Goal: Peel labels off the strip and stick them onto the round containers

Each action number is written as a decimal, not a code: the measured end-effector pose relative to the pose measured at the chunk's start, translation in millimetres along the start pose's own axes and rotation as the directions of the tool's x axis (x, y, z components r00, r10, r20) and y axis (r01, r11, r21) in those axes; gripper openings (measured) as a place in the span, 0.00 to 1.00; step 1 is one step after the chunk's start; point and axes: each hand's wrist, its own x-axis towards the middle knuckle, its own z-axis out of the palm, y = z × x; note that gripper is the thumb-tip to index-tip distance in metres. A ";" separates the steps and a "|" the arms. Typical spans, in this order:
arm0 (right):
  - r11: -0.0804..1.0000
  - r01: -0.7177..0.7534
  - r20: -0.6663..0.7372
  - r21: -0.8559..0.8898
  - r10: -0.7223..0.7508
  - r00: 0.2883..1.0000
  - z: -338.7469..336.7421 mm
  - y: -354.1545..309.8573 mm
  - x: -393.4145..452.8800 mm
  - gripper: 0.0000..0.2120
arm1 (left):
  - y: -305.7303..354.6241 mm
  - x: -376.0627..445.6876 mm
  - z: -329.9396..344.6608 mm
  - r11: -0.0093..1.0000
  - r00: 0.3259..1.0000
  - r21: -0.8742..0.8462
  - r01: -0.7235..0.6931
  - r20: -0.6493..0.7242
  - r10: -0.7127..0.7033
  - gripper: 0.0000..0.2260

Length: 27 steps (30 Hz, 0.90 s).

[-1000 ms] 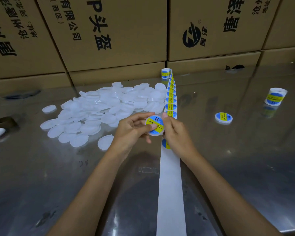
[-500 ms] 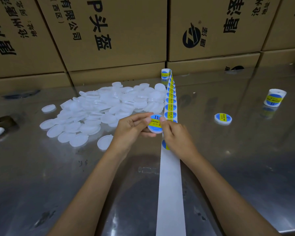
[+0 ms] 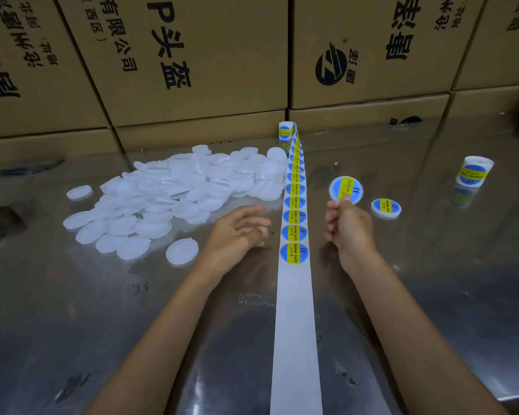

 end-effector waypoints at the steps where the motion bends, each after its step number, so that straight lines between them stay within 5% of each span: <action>1: 0.994 -0.046 -0.020 0.096 0.048 0.999 -5.6 -3.5 3.9 0.18 | -1.4 -0.3 0.8 1.000 1.000 0.013 -0.001 0.003 0.001 0.15; 7: 0.816 -0.227 0.041 0.531 0.242 0.969 -28.6 -15.3 16.4 0.16 | -6.6 -0.4 7.3 0.987 0.999 0.157 -0.046 0.029 0.042 0.14; 17: 0.786 -0.316 0.132 0.532 0.292 0.947 -30.5 -15.0 15.4 0.08 | -1.0 -1.1 0.5 0.941 0.996 0.327 -0.084 -0.002 0.089 0.14; 21: 0.829 -0.308 0.114 0.467 0.289 0.951 -28.4 -15.6 13.1 0.08 | 9.8 -0.4 -36.2 0.623 0.973 0.781 0.053 -0.180 0.143 0.14; 24: 0.893 -0.277 0.116 0.356 0.252 0.961 -25.5 -14.8 10.2 0.14 | 12.7 -4.6 -58.3 0.299 0.931 0.896 0.330 -0.257 -0.258 0.24; 27: 0.984 -0.164 0.116 0.063 0.157 0.981 -20.8 -13.6 7.8 0.14 | 14.3 -7.4 -60.7 0.268 0.897 0.895 0.356 -0.247 -0.366 0.24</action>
